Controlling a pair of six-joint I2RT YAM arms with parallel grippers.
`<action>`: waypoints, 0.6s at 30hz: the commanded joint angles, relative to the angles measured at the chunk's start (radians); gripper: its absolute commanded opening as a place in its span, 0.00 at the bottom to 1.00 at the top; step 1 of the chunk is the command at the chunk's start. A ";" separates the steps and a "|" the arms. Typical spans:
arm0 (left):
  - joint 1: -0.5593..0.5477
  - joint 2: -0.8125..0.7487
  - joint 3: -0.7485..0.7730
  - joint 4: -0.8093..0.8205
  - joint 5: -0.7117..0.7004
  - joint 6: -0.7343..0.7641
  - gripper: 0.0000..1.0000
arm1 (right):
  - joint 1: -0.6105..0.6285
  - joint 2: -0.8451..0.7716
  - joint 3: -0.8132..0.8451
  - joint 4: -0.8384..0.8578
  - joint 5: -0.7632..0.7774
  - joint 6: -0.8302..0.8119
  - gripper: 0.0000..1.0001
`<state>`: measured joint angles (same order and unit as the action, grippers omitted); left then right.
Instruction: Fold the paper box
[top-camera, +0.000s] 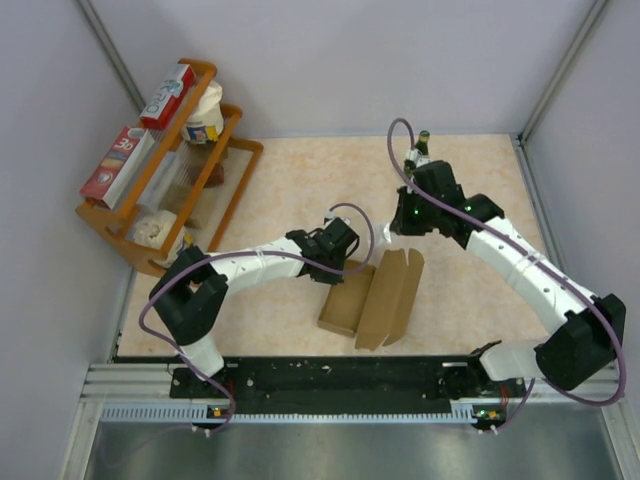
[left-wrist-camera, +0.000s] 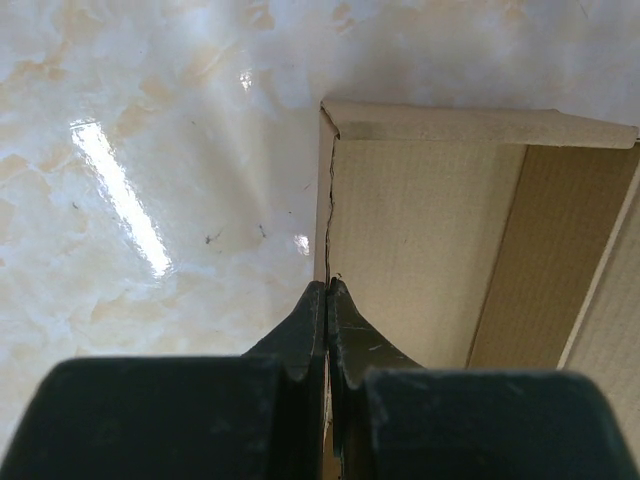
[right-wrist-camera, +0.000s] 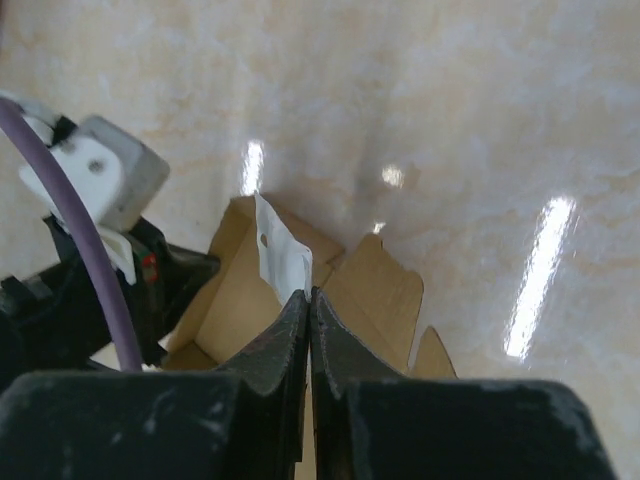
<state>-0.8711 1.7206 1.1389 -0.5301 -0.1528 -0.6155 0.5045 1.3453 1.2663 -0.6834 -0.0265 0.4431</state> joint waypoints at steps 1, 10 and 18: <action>0.018 0.056 -0.008 0.013 -0.024 0.010 0.00 | 0.054 -0.096 -0.093 -0.034 0.054 0.042 0.00; 0.021 0.068 -0.007 0.021 -0.017 0.007 0.00 | 0.137 -0.132 -0.120 -0.062 -0.039 0.055 0.00; 0.021 0.070 -0.011 0.019 -0.019 0.003 0.00 | 0.144 -0.219 -0.163 -0.090 -0.015 0.071 0.33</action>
<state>-0.8631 1.7279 1.1446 -0.5255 -0.1448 -0.6151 0.6403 1.2156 1.1206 -0.7521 -0.0887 0.5034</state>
